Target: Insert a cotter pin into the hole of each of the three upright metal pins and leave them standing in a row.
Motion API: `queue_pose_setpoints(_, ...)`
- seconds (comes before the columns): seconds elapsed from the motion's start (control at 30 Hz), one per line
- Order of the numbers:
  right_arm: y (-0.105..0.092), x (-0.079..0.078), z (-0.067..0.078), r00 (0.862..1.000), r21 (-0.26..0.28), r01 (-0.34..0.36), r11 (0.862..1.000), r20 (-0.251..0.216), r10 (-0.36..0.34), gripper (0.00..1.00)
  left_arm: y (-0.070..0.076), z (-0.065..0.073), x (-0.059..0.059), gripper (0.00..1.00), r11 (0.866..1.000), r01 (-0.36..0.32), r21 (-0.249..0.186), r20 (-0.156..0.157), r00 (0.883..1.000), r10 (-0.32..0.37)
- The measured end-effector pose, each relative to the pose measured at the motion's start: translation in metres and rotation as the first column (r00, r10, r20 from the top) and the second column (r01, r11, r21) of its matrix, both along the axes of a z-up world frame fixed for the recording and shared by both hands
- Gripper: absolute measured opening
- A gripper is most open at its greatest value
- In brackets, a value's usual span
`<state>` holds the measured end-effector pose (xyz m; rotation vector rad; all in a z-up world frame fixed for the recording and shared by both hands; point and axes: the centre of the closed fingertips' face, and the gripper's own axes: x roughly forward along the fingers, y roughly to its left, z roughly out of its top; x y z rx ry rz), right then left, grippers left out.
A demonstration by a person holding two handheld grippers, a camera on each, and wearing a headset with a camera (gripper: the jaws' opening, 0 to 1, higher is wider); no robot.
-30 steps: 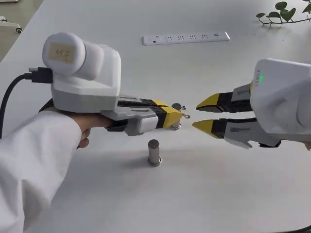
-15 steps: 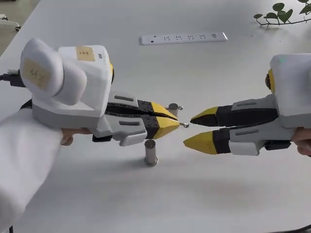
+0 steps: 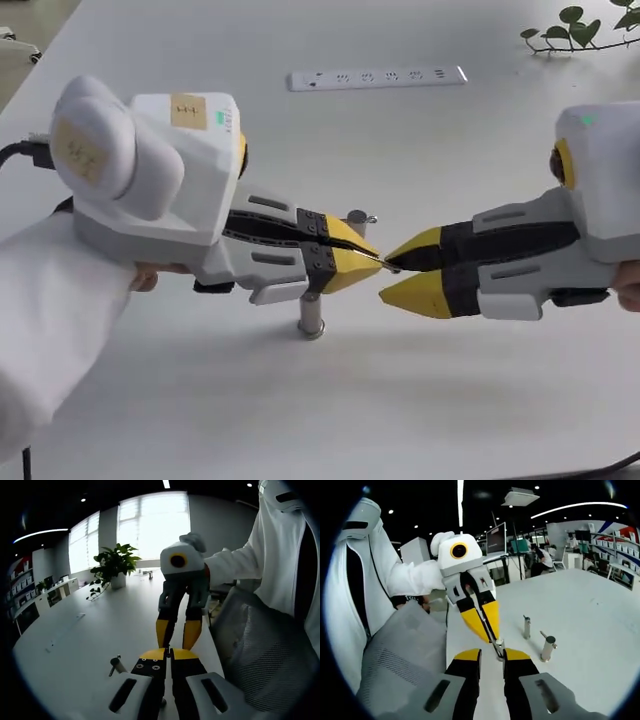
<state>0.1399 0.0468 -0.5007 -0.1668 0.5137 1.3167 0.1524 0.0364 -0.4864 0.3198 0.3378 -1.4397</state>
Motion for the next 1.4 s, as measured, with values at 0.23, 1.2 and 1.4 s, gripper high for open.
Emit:
queue_pose_setpoints(0.23,0.0,0.0,-0.005,1.0,-0.027,-0.011,1.0,0.02,0.012,0.0,0.0,-0.003,-0.006,0.0,1.0,0.013,0.01,-0.007,1.0,-0.013)
queue_pose_setpoints(1.2,-0.014,0.024,-0.028,0.987,-0.304,-0.051,0.951,0.129,0.094,0.0,0.043,-0.039,0.012,0.27,0.973,-0.21,0.092,0.056,0.977,0.205)
queue_pose_setpoints(1.4,-0.014,0.024,-0.051,0.983,-0.392,-0.089,0.916,0.111,0.143,0.0,0.048,-0.055,0.014,0.26,0.963,-0.231,0.137,0.059,0.973,0.225)
